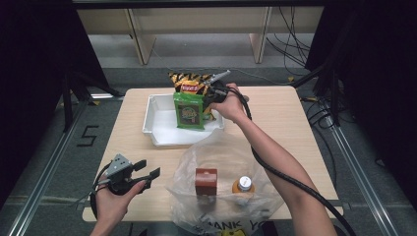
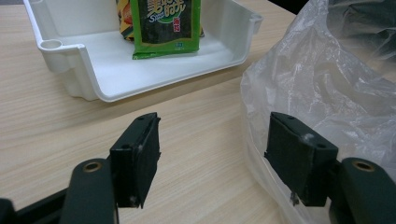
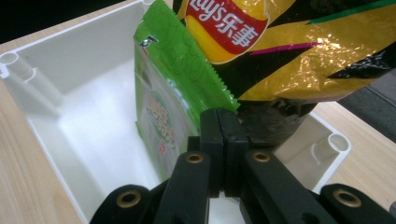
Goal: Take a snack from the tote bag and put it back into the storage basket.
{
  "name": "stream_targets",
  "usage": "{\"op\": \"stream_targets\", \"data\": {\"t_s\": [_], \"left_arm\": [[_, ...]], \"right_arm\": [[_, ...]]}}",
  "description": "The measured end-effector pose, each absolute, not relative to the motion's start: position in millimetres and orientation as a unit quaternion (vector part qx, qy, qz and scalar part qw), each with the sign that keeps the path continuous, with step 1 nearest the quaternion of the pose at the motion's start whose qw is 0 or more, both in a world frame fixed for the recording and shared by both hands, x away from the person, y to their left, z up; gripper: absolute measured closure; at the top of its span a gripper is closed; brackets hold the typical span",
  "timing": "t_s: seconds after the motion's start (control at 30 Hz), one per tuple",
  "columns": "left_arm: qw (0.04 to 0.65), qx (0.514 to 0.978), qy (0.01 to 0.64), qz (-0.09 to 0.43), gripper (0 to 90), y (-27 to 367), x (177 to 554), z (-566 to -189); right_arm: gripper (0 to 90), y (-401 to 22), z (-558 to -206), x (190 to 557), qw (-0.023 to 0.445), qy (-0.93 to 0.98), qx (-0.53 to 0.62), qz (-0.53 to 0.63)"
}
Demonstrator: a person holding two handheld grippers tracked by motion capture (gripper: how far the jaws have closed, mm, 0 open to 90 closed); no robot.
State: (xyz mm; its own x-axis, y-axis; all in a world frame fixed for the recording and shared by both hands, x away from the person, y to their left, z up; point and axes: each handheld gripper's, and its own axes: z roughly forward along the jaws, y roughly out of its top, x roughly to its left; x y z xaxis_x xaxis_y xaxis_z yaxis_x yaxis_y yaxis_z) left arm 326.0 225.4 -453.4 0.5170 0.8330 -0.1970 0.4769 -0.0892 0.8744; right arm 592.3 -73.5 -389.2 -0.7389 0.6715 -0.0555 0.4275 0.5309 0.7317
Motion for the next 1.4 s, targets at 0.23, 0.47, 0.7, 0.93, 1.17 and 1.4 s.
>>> {"op": "stream_targets", "data": {"t_s": [0.23, 0.47, 0.7, 0.93, 1.17, 1.4], "left_arm": [[0.497, 0.716, 0.456, 0.180, 34.2, 226, 326, -453], [0.495, 0.714, 0.461, 0.180, 34.2, 225, 325, -453], [0.496, 0.712, 0.463, 0.182, 34.2, 227, 327, -455], [0.496, 0.710, 0.464, 0.185, 34.2, 227, 326, -455], [0.493, 0.711, 0.465, 0.188, 34.1, 227, 325, -454], [0.496, 0.706, 0.468, 0.189, 33.9, 226, 324, -452]], "right_arm": [[84.4, -77, -384, 588, 0.173, 0.852, 0.311, 0.383], [75.4, -85, -370, 571, 0.165, 0.848, 0.310, 0.397], [67.5, -98, -358, 551, 0.160, 0.841, 0.305, 0.417], [60.6, -115, -346, 526, 0.137, 0.832, 0.308, 0.441], [58.5, -134, -338, 495, 0.131, 0.827, 0.300, 0.457], [57.7, -152, -331, 463, 0.138, 0.822, 0.286, 0.472]]}}
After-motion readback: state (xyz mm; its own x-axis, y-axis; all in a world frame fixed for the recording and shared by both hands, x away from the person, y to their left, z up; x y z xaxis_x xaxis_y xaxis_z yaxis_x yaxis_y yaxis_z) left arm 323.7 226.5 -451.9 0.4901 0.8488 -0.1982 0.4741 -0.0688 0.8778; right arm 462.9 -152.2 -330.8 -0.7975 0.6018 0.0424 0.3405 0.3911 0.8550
